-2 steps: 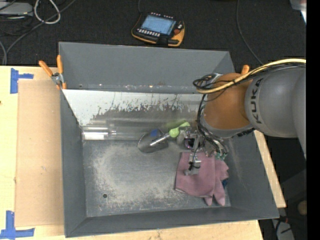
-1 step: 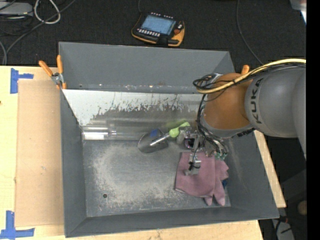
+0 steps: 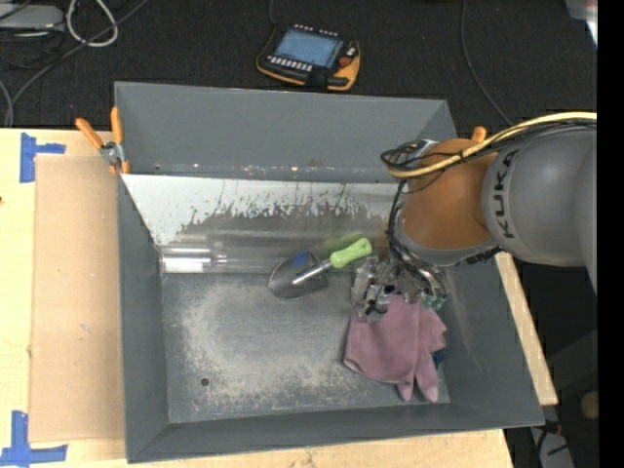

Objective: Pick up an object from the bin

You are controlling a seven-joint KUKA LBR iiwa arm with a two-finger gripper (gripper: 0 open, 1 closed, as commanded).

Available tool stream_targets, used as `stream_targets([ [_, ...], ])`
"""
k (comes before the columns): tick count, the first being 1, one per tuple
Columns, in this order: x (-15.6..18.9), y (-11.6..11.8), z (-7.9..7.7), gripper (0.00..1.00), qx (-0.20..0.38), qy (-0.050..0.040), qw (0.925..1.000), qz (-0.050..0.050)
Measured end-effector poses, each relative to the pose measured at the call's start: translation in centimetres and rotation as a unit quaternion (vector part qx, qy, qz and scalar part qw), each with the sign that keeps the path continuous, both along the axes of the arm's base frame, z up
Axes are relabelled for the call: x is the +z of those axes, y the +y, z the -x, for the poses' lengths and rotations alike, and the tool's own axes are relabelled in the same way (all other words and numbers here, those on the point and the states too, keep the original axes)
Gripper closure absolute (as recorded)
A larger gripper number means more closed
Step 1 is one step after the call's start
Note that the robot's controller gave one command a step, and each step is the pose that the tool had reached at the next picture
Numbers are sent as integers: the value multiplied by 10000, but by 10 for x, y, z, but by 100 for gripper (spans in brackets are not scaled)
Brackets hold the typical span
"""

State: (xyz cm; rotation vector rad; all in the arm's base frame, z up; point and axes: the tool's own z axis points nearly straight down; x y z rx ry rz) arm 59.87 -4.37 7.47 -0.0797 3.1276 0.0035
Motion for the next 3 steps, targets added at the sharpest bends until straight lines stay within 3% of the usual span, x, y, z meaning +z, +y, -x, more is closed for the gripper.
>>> stream_targets([
  [1, 0, 0, 0, 0, -2, 0, 10000, 0],
  [2, 0, 0, 0, 100, -5, 1, 10000, -1],
  [3, 0, 0, 0, 0, -7, 0, 10000, -1],
])
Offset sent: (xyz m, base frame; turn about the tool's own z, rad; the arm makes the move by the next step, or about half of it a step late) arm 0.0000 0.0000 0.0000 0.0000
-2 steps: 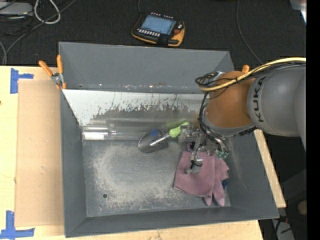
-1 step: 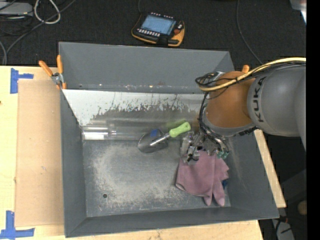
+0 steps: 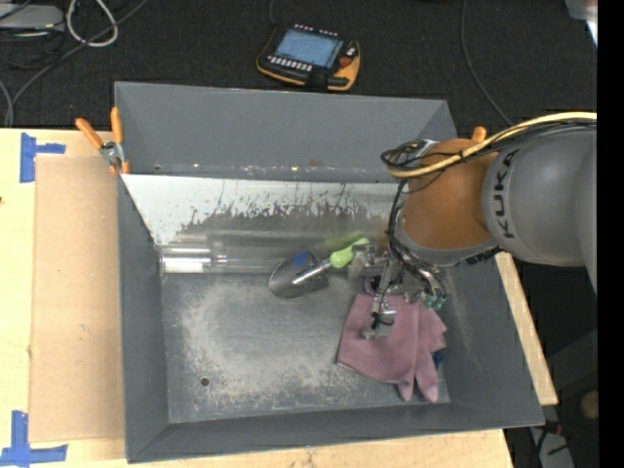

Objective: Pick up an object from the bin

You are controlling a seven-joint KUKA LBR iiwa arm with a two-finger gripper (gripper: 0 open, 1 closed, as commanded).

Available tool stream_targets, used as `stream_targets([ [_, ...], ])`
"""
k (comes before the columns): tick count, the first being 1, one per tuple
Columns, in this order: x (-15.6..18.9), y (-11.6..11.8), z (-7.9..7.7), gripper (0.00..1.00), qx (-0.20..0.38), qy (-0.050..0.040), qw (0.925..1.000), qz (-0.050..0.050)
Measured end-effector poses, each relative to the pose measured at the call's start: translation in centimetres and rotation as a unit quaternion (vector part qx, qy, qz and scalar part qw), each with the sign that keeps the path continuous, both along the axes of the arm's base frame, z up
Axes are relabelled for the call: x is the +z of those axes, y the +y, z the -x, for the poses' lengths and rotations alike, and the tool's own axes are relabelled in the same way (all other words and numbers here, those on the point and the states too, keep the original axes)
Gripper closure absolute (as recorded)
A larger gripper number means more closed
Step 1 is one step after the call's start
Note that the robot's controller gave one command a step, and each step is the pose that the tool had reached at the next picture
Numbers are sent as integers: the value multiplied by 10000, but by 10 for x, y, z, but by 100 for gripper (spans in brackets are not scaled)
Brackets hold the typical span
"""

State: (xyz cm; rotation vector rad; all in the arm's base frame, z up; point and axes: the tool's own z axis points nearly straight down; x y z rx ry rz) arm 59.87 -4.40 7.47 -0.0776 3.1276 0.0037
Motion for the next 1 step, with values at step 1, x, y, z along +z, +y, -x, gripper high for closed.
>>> stream_targets([
  [1, 0, 0, 0, 100, -2, 1, 10000, -1],
])
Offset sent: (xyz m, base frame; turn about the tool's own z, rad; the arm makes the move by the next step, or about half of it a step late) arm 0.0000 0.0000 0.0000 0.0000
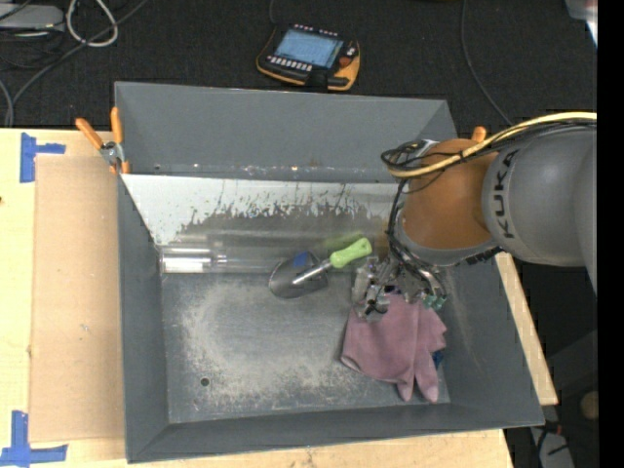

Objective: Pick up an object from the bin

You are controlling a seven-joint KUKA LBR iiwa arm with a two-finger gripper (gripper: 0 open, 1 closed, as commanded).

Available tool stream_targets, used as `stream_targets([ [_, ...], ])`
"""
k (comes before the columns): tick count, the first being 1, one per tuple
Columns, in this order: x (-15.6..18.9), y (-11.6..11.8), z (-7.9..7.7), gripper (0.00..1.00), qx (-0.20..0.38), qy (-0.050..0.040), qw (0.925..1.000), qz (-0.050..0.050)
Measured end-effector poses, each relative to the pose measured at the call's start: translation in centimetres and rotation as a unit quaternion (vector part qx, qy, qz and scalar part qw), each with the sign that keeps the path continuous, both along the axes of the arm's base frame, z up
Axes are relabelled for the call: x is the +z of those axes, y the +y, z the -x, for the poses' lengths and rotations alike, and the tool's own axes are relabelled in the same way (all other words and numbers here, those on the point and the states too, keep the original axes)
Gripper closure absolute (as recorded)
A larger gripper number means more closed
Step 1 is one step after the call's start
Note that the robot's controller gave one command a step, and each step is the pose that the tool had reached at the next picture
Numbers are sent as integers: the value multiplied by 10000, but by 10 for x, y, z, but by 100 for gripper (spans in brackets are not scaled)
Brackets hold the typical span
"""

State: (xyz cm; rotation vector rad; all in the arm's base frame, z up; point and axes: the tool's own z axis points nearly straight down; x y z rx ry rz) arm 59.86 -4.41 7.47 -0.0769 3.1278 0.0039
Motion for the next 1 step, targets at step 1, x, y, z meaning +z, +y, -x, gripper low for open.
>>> stream_targets([
  [1, 0, 0, 0, 0, -1, -1, 10000, 0],
])
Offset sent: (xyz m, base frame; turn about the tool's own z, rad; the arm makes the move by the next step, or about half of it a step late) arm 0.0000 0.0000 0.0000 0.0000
